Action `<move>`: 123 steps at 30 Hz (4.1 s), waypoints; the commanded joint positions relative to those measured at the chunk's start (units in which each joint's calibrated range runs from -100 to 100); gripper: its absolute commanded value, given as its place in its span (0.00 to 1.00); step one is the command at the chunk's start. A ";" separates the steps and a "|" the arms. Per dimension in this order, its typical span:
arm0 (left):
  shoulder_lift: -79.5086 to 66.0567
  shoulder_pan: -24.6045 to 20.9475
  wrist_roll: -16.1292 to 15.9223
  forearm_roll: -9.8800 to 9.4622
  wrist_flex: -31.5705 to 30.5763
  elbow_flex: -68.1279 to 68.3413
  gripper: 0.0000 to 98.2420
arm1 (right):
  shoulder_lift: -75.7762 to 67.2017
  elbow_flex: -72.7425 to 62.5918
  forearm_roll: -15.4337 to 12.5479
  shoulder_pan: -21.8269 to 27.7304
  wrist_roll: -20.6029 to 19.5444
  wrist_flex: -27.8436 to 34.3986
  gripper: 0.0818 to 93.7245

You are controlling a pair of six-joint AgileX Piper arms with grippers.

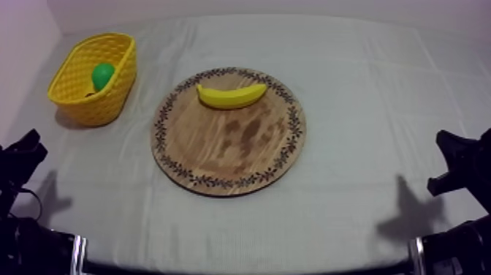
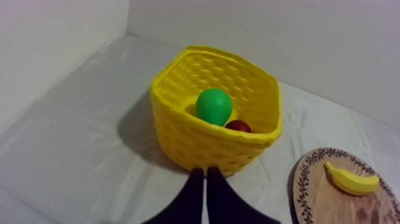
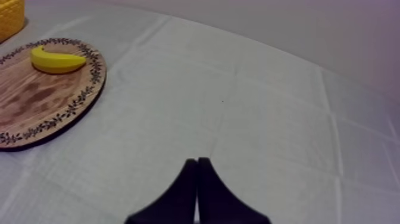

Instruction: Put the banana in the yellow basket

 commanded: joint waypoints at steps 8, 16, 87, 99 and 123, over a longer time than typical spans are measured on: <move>-0.02 0.00 -0.46 0.14 -0.48 0.04 0.00 | 0.00 -0.03 0.00 0.00 -0.01 -0.02 0.00; 0.49 0.81 -1.71 2.06 2.52 -2.47 0.00 | 0.00 -0.03 0.00 0.00 0.00 -0.02 0.00; 111.58 32.03 -26.18 -2.04 39.58 -101.76 0.00 | 0.00 -0.03 0.00 0.00 -0.01 -0.02 0.00; 116.43 32.12 -27.37 -1.49 35.85 -103.84 0.00 | 0.00 -0.03 0.00 0.00 -0.01 -0.02 0.00; 117.78 31.06 -34.40 -3.80 41.56 -102.69 0.58 | 0.00 -0.03 0.00 0.00 -0.01 -0.02 0.00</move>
